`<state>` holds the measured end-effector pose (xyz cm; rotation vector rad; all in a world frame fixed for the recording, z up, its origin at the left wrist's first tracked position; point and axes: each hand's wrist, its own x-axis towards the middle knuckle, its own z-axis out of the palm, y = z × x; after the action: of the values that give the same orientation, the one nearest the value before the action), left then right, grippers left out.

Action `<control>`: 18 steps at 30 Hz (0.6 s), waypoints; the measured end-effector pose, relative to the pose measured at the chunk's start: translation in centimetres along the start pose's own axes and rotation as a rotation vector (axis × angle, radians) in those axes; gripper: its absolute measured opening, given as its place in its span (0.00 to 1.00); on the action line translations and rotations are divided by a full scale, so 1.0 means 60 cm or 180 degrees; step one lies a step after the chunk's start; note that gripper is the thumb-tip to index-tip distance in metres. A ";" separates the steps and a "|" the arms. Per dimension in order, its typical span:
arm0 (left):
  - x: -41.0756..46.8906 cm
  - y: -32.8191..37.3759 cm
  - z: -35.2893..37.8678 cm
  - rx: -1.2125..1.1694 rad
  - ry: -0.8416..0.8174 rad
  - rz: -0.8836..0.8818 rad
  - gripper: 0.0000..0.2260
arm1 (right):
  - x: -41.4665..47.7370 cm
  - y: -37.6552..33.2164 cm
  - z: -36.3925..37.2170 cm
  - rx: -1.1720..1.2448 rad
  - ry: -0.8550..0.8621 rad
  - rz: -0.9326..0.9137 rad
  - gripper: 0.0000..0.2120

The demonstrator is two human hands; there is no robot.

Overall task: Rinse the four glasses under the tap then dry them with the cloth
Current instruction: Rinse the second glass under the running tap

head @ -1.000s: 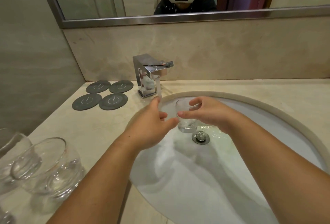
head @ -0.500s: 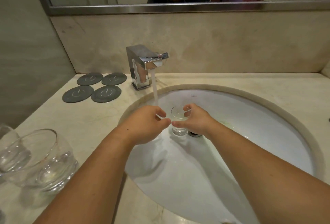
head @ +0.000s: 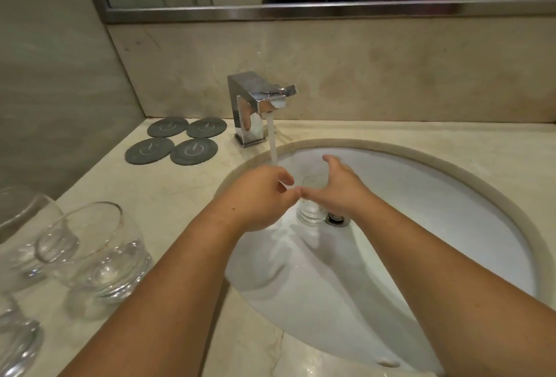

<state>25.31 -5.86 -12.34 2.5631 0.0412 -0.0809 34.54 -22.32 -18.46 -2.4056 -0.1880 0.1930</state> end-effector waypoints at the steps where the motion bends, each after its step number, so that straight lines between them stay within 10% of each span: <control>1: -0.005 0.007 -0.006 -0.0016 0.0128 0.0054 0.17 | -0.010 -0.015 -0.007 0.0077 0.0121 -0.0099 0.48; 10: -0.113 0.055 -0.092 0.0224 0.0888 0.0411 0.14 | -0.148 -0.112 -0.038 -0.0167 0.0169 -0.1081 0.22; 18: -0.269 0.000 -0.161 0.0258 0.1342 0.0327 0.14 | -0.282 -0.222 0.032 0.0568 -0.0346 -0.1813 0.25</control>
<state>9.67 -0.80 -3.15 2.6130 0.0671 0.5062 16.54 -14.37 -9.52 -2.0710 -0.8524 0.0709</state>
